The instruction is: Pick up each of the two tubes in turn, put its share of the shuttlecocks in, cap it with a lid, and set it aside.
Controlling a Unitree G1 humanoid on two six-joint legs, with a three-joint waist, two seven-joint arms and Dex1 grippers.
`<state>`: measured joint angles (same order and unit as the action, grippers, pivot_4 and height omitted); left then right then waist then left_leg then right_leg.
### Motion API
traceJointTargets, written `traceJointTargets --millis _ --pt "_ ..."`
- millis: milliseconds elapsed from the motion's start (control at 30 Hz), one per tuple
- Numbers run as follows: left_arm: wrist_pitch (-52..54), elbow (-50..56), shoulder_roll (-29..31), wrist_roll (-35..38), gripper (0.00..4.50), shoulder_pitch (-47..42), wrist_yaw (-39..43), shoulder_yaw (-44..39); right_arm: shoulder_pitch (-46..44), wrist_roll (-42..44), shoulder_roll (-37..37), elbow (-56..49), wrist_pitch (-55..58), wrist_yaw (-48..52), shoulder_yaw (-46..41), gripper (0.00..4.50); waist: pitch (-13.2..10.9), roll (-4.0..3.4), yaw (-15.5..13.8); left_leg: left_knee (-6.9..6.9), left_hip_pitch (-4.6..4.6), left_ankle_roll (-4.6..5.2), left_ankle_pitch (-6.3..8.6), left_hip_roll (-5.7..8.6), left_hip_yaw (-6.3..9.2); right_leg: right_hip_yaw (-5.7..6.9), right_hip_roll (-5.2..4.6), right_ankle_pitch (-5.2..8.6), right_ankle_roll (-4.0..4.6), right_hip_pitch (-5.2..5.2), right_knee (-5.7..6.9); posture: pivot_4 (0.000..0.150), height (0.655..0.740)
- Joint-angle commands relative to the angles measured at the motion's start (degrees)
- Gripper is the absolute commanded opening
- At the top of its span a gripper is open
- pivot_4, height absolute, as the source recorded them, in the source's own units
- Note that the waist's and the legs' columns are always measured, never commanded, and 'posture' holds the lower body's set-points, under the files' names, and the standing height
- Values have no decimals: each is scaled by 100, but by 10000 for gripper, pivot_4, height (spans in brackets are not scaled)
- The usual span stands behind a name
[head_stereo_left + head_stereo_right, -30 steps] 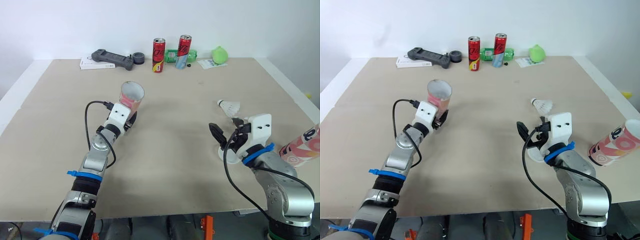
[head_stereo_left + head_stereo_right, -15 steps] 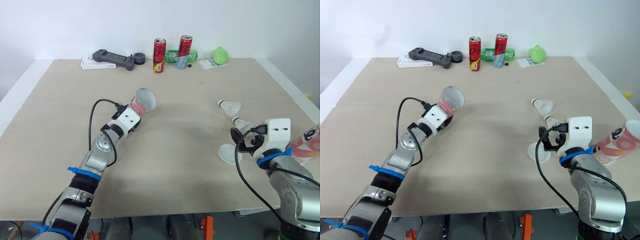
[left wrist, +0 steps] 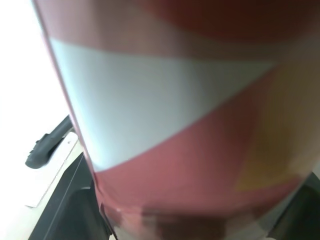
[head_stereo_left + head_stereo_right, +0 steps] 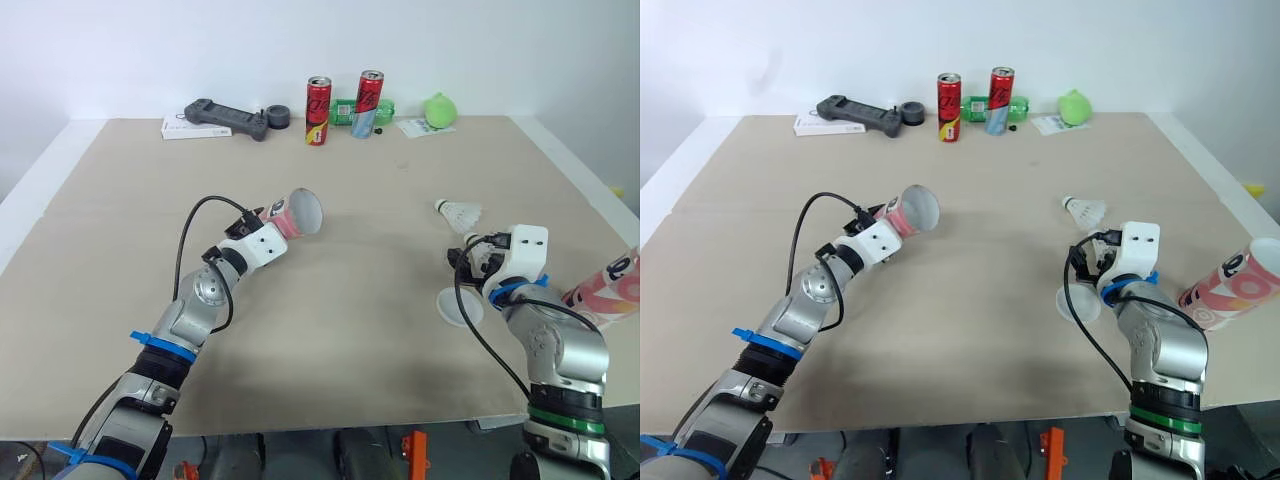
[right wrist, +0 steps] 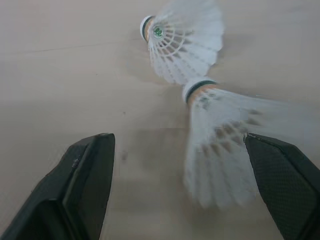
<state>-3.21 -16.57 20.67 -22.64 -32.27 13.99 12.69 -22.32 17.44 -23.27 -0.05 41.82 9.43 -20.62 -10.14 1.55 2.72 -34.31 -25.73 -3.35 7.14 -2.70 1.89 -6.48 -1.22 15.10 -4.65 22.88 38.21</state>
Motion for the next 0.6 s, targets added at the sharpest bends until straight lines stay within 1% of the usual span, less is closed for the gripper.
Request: traceJointTargets --millis 33,67,133,200,233,333,433,533,600 --pt "3 326 125 -156 29843 -44 -101 -52 -256 -80 -15 368 -459 -100 -111 27244 0 0 -5 1 -1 0 0 1 0 -2 0 0 1 0 0 1500 7400" --pt "-4 335 156 -183 29843 -41 -102 -48 -300 -103 -15 477 -539 -116 -94 23005 0 0 -8 3 -3 0 0 4 1 -3 -1 0 1 0 -1 1500 7400" --pt "-6 346 179 -198 29843 -31 -97 -55 -331 -122 -17 583 -635 -134 -73 12100 0 0 -8 4 -7 0 0 5 1 -3 -3 -1 3 2 -4 1500 7400" --pt "-5 354 192 -207 29843 -31 -93 -68 -323 -147 -20 607 -692 -174 -62 2578 0 -1 -8 4 -9 0 0 6 1 -3 -4 -9 17 3 -5 1500 7400" --pt "-14 348 205 -221 29843 -38 -95 -71 -299 -181 -43 596 -709 -176 -29 1167 0 -1 -7 4 -9 0 0 6 1 -3 -4 -9 17 3 -5 1500 7400" --pt "-57 301 235 -276 29843 -84 -77 -33 -199 -195 -96 400 -681 -147 -32 1167 0 -1 -4 4 -8 0 0 5 1 -3 -3 -9 14 4 -4 1500 7400" --pt "-84 244 272 -352 29843 -145 -50 44 -49 -98 -261 -91 -592 83 -48 1167 -1 -2 -6 3 -9 0 0 5 1 -3 -3 -9 11 4 -4 1500 7400" --pt "-109 138 317 -466 29843 -224 -31 142 115 339 -509 -961 -636 872 59 1167 -6 -9 -8 2 -12 0 0 6 1 -3 -5 -7 9 5 -4 1500 7400" --pt "-156 60 340 -533 29843 -275 -35 197 187 604 -644 -1447 -683 1382 239 1167 -7 -13 -1 3 -16 0 0 7 1 -4 -4 4 -11 11 -5 1500 7400"
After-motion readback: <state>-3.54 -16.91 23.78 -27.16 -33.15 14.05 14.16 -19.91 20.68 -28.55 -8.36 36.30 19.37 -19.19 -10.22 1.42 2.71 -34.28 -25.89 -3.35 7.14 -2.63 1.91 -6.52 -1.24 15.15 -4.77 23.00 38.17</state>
